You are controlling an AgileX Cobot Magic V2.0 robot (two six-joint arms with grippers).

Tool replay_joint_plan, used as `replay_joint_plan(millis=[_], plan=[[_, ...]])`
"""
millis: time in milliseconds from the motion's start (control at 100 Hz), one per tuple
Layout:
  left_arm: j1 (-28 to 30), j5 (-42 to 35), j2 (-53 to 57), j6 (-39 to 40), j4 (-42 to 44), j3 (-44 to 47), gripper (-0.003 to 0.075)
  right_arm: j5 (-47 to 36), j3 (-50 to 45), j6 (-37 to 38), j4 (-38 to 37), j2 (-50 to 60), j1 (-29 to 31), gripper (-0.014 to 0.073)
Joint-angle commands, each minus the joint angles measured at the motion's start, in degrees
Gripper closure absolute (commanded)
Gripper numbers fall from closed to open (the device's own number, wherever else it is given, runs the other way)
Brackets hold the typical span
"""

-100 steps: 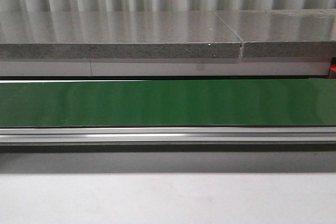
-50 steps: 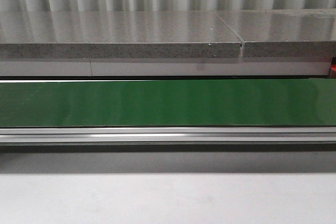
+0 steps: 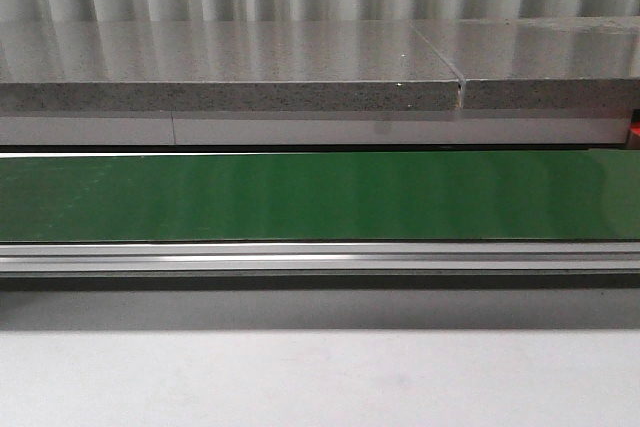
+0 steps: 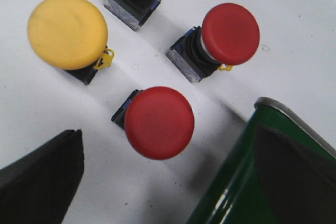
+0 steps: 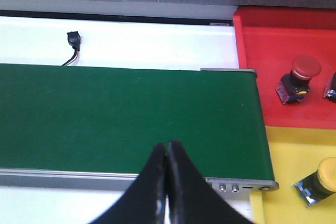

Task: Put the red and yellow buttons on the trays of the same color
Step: 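Grasp a red button with the left gripper and carry it over the belt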

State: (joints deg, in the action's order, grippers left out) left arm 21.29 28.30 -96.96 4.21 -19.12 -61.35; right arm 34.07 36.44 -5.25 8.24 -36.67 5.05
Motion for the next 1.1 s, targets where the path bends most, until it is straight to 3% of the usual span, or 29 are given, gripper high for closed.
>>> replay_joint_plan(millis=[0,570,660,900,1020,1090], plan=[[0.24,-2.1,0.1,0.45,-1.13,-2.99,0.0102,-3.71,1.43,-0.51,0.1,0.21,0.06,0.0661],[0.24,-1.97,-7.33,0.45,-1.13,-6.04,0.0118,-3.71,1.43,-0.51,0.1,0.21,0.06,0.0661],[0.24,-1.97,-7.33,0.45,-1.13,-6.04,0.021,-3.71,1.43,-0.51,0.1,0.21,0.06,0.0661],[0.24,1.64,-6.57,-0.6,-1.13,-6.74,0.0606,-3.71,1.43,-0.51,0.1,0.21,0.06,0.0661],[0.24,4.76,-4.89,-3.56,-1.13,-8.31,0.0729,-3.71,1.43,-0.51,0.1,0.21,0.06,0.0661],[0.24,6.34,-3.04,-5.77,-1.13,-8.72,0.074,-3.71,1.43,-0.51,0.1,0.21,0.06,0.0661]])
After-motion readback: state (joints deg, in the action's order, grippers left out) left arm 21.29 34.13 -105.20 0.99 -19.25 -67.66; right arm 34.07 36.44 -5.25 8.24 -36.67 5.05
